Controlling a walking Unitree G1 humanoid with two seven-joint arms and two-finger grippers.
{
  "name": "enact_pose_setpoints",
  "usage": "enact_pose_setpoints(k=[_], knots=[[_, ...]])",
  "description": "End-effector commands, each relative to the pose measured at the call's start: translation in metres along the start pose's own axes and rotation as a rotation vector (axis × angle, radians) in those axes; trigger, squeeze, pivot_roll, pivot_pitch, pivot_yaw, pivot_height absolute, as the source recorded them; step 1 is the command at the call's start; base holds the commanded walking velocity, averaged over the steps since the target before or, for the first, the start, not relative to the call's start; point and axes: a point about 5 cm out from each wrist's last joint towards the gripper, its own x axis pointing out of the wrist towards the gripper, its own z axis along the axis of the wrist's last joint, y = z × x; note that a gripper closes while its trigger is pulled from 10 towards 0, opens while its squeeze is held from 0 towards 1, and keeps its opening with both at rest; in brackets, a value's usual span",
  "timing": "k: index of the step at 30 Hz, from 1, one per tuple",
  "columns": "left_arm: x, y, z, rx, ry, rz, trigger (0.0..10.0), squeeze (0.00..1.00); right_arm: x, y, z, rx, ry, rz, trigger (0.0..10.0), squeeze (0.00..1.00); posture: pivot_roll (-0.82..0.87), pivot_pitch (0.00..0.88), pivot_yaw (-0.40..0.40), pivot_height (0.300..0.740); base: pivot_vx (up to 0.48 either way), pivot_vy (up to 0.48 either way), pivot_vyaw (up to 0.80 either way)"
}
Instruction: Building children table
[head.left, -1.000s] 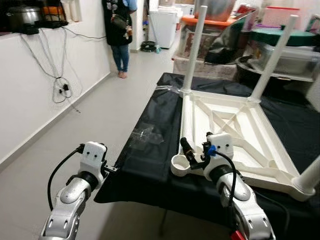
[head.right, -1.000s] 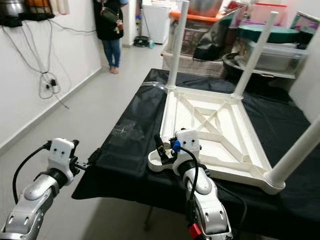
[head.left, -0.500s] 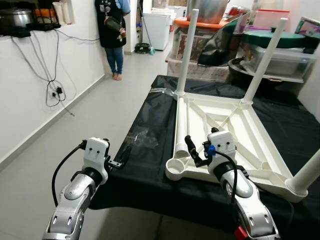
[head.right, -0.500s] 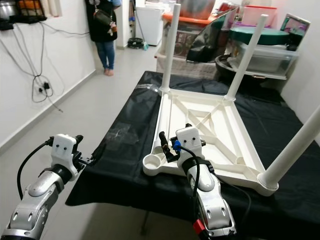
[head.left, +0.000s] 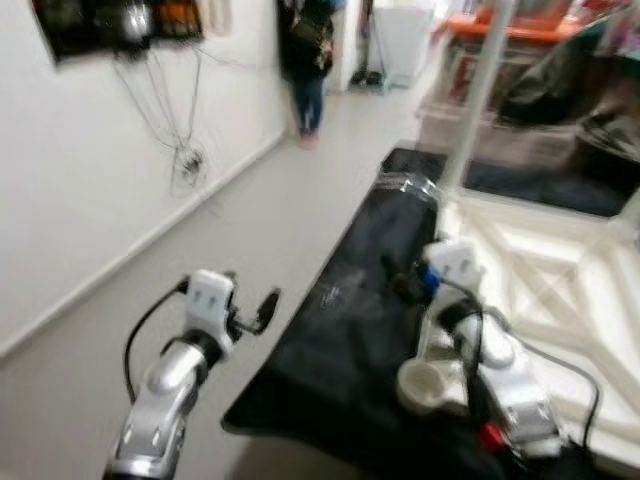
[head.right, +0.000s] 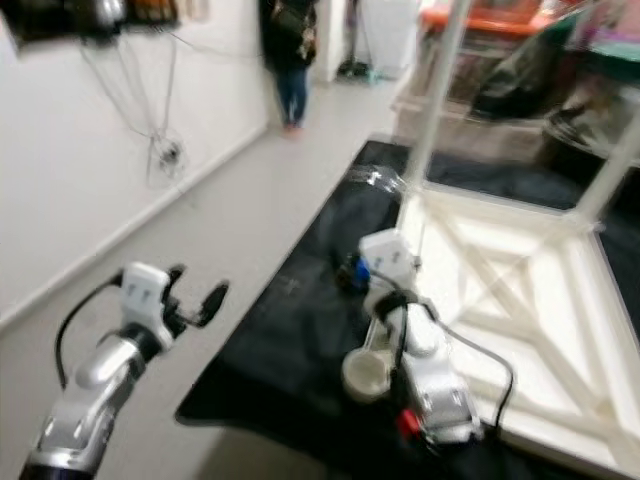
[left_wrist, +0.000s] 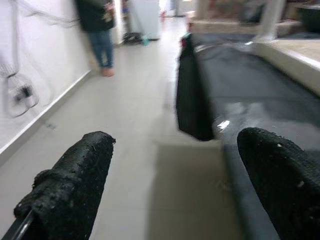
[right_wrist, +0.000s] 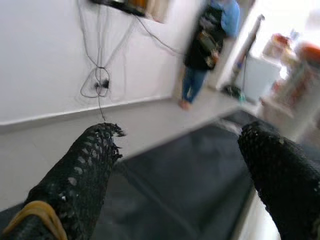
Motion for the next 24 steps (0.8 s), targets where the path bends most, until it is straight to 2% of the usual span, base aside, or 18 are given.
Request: enact_pose_setpoints(k=[1,2,3,4,5,6,7,8,9,11,12,14,17,21,23,24], knots=[[0.000,0.000,-0.002,0.004,0.014,-0.001,10.0,0.00,-0.003,-0.004,-0.003,-0.017,-0.001,-0.005,10.0,0.00,0.06,0.000,-0.069,0.740,0.000,0.000,0.00],[-0.001,0.000,-0.004,0.009,0.020,0.000,10.0,0.00,-0.006,-0.010,0.002,-0.140,-0.027,0.004,10.0,0.00,0.06,0.000,-0.071,0.740,0.000,0.000,0.00],[-0.001,0.000,-0.004,0.009,0.020,0.000,10.0,0.00,-0.006,-0.010,0.002,-0.140,-0.027,0.004,10.0,0.00,0.06,0.000,-0.071,0.740,0.000,0.000,0.00],[-0.003,0.001,-0.006,0.010,0.032,0.009,10.0,0.00,-0.016,-0.011,0.004,-0.265,-0.042,0.048,10.0,0.00,0.05,0.000,-0.074,0.740,0.000,0.000,0.00],[-0.005,0.002,-0.011,0.011,0.047,0.019,10.0,0.00,-0.040,-0.004,0.003,-0.413,-0.048,0.203,10.0,0.00,0.04,0.000,-0.071,0.740,0.000,0.000,0.00],[-0.005,0.002,-0.011,0.011,0.047,0.019,10.0,0.00,-0.040,-0.004,0.003,-0.413,-0.048,0.203,10.0,0.00,0.04,0.000,-0.071,0.740,0.000,0.000,0.00],[-0.006,0.003,-0.012,0.011,0.050,0.020,10.0,0.00,-0.049,-0.001,0.002,-0.442,-0.042,0.267,10.0,0.00,0.04,0.000,-0.071,0.740,0.000,0.000,0.00],[-0.006,0.003,-0.012,0.011,0.050,0.020,10.0,0.00,-0.049,-0.001,0.002,-0.442,-0.042,0.267,10.0,0.00,0.04,0.000,-0.071,0.740,0.000,0.000,0.00],[-0.006,0.002,-0.012,0.008,0.052,0.020,10.0,0.00,-0.057,-0.003,-0.002,-0.475,-0.023,0.319,10.0,0.00,0.03,0.000,-0.066,0.740,0.000,0.000,0.00],[-0.005,0.001,-0.013,0.007,0.056,0.011,10.0,0.00,-0.064,-0.022,-0.007,-0.534,0.053,0.376,10.0,0.00,0.03,0.000,-0.066,0.740,0.000,0.000,0.00],[-0.005,0.001,-0.013,0.007,0.056,0.011,10.0,0.00,-0.064,-0.022,-0.007,-0.534,0.053,0.376,10.0,0.00,0.03,0.000,-0.066,0.740,0.000,0.000,0.00],[-0.004,0.000,-0.014,0.005,0.058,0.005,10.0,0.00,-0.065,-0.035,-0.009,-0.545,0.115,0.427,10.0,0.00,0.01,0.000,-0.057,0.740,0.000,0.000,0.00],[-0.001,-0.001,-0.014,0.004,0.058,0.000,10.0,0.00,-0.059,-0.042,-0.011,-0.538,0.170,0.393,10.0,0.00,0.01,0.000,-0.059,0.740,0.000,0.000,0.00],[0.000,-0.002,-0.014,0.004,0.056,-0.001,10.0,0.00,-0.057,-0.044,-0.013,-0.542,0.207,0.368,10.0,0.00,0.01,0.000,-0.060,0.740,0.000,0.000,0.00],[0.001,-0.001,-0.013,0.003,0.052,0.001,10.0,0.00,-0.059,-0.036,-0.024,-0.493,0.313,0.408,10.0,0.00,0.02,0.000,-0.067,0.740,0.000,0.000,0.00],[0.001,-0.001,-0.013,0.003,0.052,0.001,10.0,0.00,-0.059,-0.036,-0.024,-0.493,0.313,0.408,10.0,0.00,0.02,0.000,-0.067,0.740,0.000,0.000,0.00]])
